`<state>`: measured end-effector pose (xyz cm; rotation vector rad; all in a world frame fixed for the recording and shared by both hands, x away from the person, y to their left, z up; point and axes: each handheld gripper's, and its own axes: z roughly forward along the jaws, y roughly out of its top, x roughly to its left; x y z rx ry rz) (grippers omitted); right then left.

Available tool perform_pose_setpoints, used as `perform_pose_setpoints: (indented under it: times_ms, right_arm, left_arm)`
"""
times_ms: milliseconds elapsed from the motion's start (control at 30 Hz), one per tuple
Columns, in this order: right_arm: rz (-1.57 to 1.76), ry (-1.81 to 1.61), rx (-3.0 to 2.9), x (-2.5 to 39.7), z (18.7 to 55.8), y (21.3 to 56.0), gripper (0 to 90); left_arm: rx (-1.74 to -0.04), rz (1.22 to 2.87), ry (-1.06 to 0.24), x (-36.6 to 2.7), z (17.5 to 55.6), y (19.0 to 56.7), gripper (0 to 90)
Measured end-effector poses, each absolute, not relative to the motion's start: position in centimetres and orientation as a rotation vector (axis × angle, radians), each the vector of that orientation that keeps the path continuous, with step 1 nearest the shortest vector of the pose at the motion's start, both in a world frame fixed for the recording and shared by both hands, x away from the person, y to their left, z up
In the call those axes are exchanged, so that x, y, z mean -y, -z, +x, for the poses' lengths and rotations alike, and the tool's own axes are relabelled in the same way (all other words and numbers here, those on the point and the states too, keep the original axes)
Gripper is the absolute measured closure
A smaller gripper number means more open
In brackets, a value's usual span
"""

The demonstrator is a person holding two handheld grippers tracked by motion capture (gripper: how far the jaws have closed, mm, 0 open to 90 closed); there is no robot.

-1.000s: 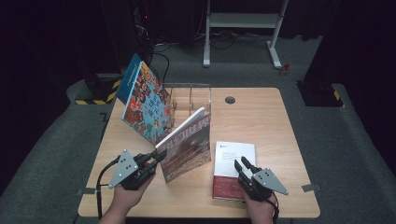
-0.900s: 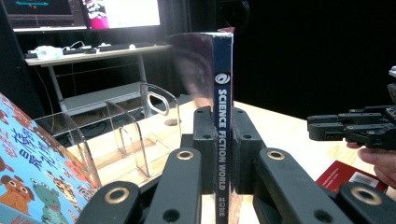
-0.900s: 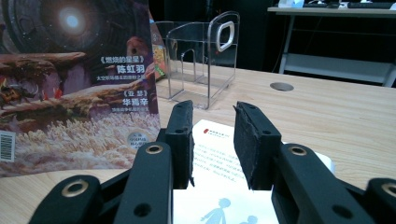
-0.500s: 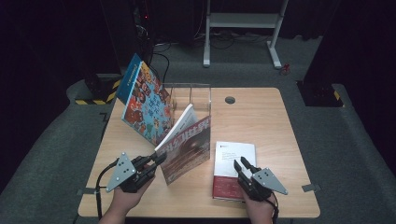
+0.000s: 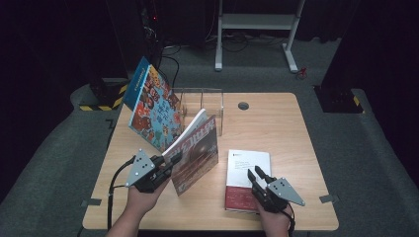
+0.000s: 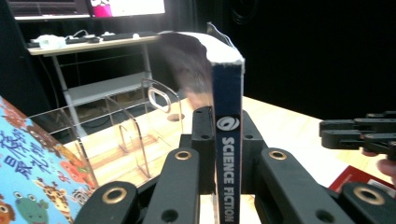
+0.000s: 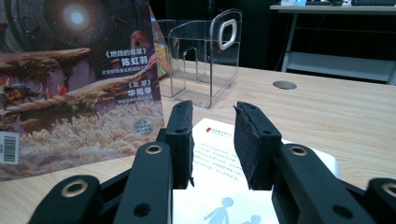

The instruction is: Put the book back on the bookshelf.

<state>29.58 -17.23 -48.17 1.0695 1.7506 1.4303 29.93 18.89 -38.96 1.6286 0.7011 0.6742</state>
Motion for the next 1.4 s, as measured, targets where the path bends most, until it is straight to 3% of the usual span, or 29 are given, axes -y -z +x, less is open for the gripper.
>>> perform_pose_setpoints:
  times_ms: [200,833,1400]
  right_arm:
    - [1.058,-1.429,-1.762,17.0,29.5,48.1,67.4]
    - [1.061,-1.416,-1.819,16.6,29.9,48.4,65.7]
    - [1.098,-1.372,-1.860,17.0,30.5,48.2,61.2]
  left_arm:
    - [-0.712,1.664,-0.681,-18.8,29.7,38.6,78.7]
    - [-0.785,1.672,-0.598,-18.7,30.2,37.7,83.2]
    - [-0.798,1.622,-0.630,-18.5,30.1,38.1,83.5]
